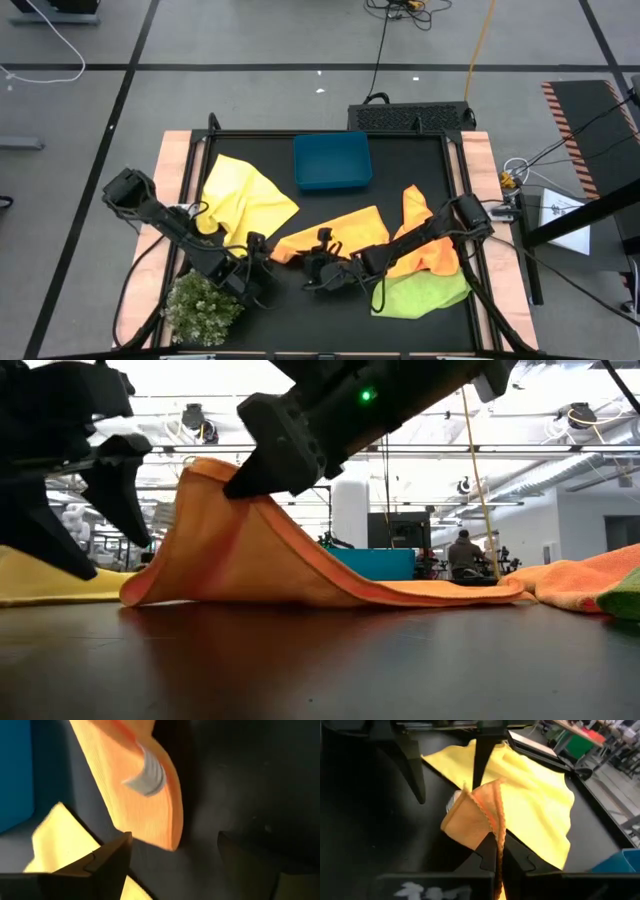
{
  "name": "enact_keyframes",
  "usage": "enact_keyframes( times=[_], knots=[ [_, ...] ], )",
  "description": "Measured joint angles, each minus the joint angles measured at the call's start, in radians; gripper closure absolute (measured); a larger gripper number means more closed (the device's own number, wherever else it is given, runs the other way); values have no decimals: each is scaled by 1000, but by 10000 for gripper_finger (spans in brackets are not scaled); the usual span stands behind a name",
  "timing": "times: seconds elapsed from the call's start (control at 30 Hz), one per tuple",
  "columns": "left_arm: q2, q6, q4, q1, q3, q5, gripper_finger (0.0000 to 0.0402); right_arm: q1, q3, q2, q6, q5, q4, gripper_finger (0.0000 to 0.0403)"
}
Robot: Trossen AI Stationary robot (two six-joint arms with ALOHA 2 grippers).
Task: Fold microfiber towels
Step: Fold the left orange microfiber towel
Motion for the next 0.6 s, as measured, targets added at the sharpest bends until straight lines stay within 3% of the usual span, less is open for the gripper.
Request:
enact_keyframes(
  times=[0.13,0.47,0.6],
  knots=[
    [6,-34,73,0,-22,-13,103,0,0,-25,38,26,-14,403],
    [82,-9,146,-1,-27,-231,103,-12,0,-56,56,21,2,403],
    [103,-16,141,-1,-27,-251,108,-15,-1,-56,64,20,-5,403]
  ],
)
